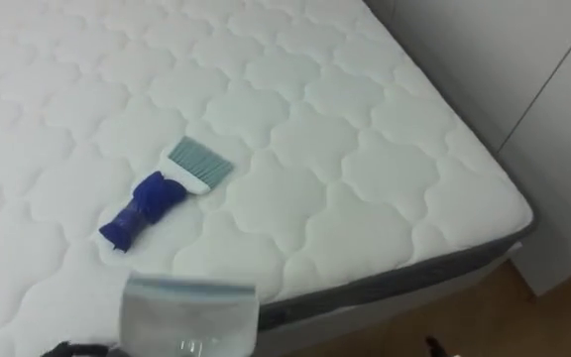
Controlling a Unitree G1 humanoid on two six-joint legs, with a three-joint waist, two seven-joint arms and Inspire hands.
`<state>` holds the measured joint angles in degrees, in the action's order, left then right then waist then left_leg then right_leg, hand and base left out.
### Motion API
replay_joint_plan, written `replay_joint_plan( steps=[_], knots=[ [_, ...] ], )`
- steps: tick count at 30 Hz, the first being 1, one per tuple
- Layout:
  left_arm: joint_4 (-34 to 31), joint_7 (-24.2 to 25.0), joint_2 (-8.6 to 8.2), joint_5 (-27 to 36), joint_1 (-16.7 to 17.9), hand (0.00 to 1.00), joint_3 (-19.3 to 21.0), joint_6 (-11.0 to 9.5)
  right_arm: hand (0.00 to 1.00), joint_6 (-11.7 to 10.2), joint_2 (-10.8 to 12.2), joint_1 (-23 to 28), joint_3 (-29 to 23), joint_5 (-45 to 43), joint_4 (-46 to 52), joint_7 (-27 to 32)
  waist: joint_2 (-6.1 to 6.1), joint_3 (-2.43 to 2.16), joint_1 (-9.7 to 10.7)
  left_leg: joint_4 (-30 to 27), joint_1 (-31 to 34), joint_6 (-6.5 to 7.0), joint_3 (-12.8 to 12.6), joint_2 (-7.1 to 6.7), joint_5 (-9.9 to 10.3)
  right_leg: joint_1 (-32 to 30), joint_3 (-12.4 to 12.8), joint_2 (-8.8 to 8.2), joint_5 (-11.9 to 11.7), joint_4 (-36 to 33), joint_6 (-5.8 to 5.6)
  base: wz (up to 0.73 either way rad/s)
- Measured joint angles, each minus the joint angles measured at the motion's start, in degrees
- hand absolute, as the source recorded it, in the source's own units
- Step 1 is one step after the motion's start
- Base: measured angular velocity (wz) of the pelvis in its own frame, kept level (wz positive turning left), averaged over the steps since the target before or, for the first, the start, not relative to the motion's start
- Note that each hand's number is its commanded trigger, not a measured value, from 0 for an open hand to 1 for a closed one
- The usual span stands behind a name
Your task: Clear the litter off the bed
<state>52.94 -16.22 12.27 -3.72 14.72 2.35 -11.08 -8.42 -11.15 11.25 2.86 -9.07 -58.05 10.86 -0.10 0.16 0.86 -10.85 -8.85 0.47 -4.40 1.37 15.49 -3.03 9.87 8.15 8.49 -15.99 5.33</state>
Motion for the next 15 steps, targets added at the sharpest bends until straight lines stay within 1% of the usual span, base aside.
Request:
replay_joint_plan(
  steps=[1,2,4,5,6,7,9,10,12,13,15],
  knots=[
    [0.66,-0.25,-0.08,0.61,0.09,0.00,0.37,0.08,0.00,0.31,0.00,0.03,-0.07,-0.20,-0.08,-0.06,-0.03,-0.02,-0.03,0.00,-0.02,0.01,0.02,0.00,0.01,0.01,-0.03,0.00,0.00,-0.02,0.00,0.04],
    [1.91,-0.94,-0.39,1.19,0.11,0.00,1.46,0.44,0.00,0.68,0.05,0.00,-0.30,-0.55,-0.49,-0.18,-0.06,-0.04,-0.02,0.00,-0.03,0.05,0.06,0.01,0.03,0.02,-0.10,0.01,0.00,-0.06,0.01,0.00],
    [3.71,-1.37,-0.49,1.98,0.74,0.00,2.61,1.13,0.00,1.08,0.26,-0.40,-0.93,-1.10,-2.32,-0.50,0.00,-0.03,-0.03,0.22,-0.31,0.05,0.06,0.06,0.03,0.25,-0.19,0.04,0.00,-0.09,0.02,0.00],
    [4.70,-1.92,-0.75,1.96,1.30,0.00,3.74,1.51,0.00,1.78,0.36,-0.14,-1.82,-1.71,-2.74,-0.84,0.07,0.02,-0.08,0.54,-0.77,0.07,0.02,0.11,0.05,0.70,-0.23,0.10,0.01,0.02,0.05,0.00],
    [5.53,-2.61,-0.97,1.97,2.05,0.00,4.62,2.18,0.00,2.72,0.27,0.35,-2.21,-2.12,-2.89,-1.12,0.19,-0.05,-0.31,1.42,-1.36,0.25,-0.05,0.26,0.18,1.03,-0.22,0.33,0.03,0.11,0.07,0.00],
    [6.29,-3.06,-0.96,1.96,2.24,0.00,4.79,2.45,0.00,3.21,0.30,0.48,-2.30,-2.12,-3.10,-1.17,0.24,-0.10,-0.40,1.74,-1.63,0.38,-0.08,0.31,0.28,1.15,-0.22,0.54,0.04,0.13,0.08,0.00],
    [9.50,-3.62,-1.06,1.94,2.46,0.00,5.97,4.28,0.00,5.19,0.40,0.67,-2.27,-2.67,-4.90,-2.11,0.26,-0.14,-1.10,1.64,-1.80,0.43,-0.11,0.46,0.61,1.62,-0.16,0.77,0.04,0.28,0.11,0.00],
    [10.16,-3.62,-1.10,1.96,2.52,0.00,6.22,4.84,0.00,5.80,0.41,0.67,-2.23,-2.98,-5.39,-2.38,0.26,-0.16,-1.33,1.60,-1.83,0.44,-0.11,0.47,0.65,1.65,-0.13,0.75,0.04,0.28,0.11,0.00],
    [11.38,-3.30,-1.35,1.94,2.95,0.00,7.11,7.41,0.00,7.76,0.47,0.69,-2.15,-4.95,-6.54,-3.78,0.20,-0.21,-1.49,1.37,-1.96,0.45,-0.14,0.46,0.65,1.66,-0.18,0.53,0.06,0.33,0.12,0.00],
    [11.57,-3.12,-1.41,1.93,3.14,0.00,7.26,8.20,0.00,8.31,0.50,0.69,-2.15,-5.25,-6.54,-4.31,0.18,-0.20,-1.50,1.35,-1.95,0.45,-0.12,0.46,0.66,1.65,-0.44,0.42,0.06,0.38,0.12,0.00],
    [12.24,-1.62,-1.71,1.93,3.19,0.00,7.70,10.69,0.00,10.11,0.53,0.59,-2.15,-7.13,-6.52,-6.41,0.18,-0.20,-1.56,1.28,-1.82,0.48,-0.08,0.39,0.67,1.62,-1.63,0.05,0.13,0.41,0.14,0.00]
  ],
)
